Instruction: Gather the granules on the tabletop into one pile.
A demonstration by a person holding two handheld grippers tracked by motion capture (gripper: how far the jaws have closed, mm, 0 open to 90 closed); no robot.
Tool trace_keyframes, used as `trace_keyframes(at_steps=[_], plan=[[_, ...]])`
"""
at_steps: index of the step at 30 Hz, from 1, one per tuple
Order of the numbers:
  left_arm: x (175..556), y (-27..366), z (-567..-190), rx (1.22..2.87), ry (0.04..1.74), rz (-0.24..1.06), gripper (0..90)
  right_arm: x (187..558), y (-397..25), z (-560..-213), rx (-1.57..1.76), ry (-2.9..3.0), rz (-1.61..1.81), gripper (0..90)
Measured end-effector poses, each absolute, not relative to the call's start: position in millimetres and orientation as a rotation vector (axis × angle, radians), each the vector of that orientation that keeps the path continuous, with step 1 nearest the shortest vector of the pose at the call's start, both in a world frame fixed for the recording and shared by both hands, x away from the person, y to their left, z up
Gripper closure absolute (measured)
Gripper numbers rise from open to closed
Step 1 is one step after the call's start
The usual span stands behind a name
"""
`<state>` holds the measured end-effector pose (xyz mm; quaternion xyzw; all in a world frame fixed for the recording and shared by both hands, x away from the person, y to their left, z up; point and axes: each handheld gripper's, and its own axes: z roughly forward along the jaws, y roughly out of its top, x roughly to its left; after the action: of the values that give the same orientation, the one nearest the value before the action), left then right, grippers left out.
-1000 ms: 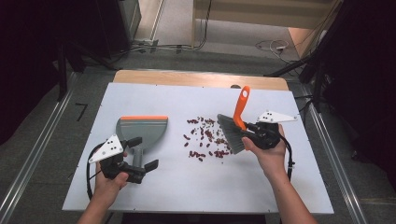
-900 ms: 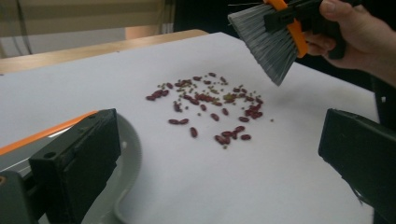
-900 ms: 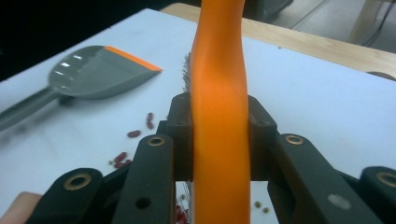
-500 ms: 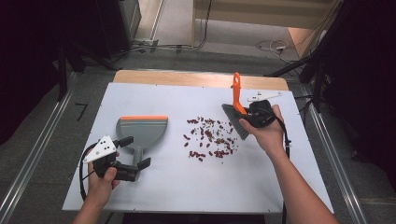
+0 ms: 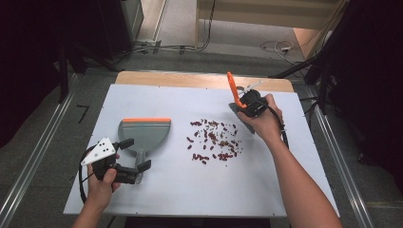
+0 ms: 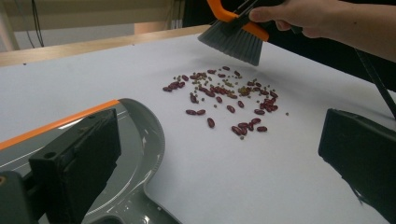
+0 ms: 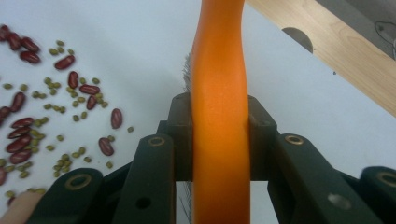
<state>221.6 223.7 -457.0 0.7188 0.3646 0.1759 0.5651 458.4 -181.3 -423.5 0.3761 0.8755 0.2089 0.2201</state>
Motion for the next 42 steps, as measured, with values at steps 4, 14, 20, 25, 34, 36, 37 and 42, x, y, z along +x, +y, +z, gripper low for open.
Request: trace_keyframes(at_steps=[4,14,20,25,34,36,37,42], plan=[[221.1,223.8,-457.4,1.693,0.857,0.413,0.0,461.6,-166.5,-435.9,0.982,2.413,0.452,68.5],[220.3,224.8,-456.9,1.692,0.86,0.415,0.0,447.2,-132.8,-448.0,0.927,2.505,0.411,69.1],[220.5,223.4,-456.9,1.696,0.862,0.411,0.0,434.5,-129.9,-448.5,0.907,2.556,0.436,68.8],[220.8,221.9,-457.0,1.702,0.856,0.412,0.0,422.1,-123.6,-449.8,0.852,2.59,0.433,68.6],[220.8,222.4,-458.2,1.694,0.862,0.41,0.0,403.6,-118.8,-450.3,0.801,2.639,0.468,68.3],[220.9,221.7,-458.7,1.699,0.862,0.41,0.0,399.3,-118.4,-449.9,0.781,2.652,0.477,68.3],[221.0,221.3,-459.0,1.696,0.862,0.407,0.0,396.9,-118.2,-449.6,0.777,2.661,0.485,68.3],[221.1,221.9,-459.2,1.695,0.865,0.409,0.0,386.8,-117.2,-449.2,0.725,2.685,0.486,68.3]])
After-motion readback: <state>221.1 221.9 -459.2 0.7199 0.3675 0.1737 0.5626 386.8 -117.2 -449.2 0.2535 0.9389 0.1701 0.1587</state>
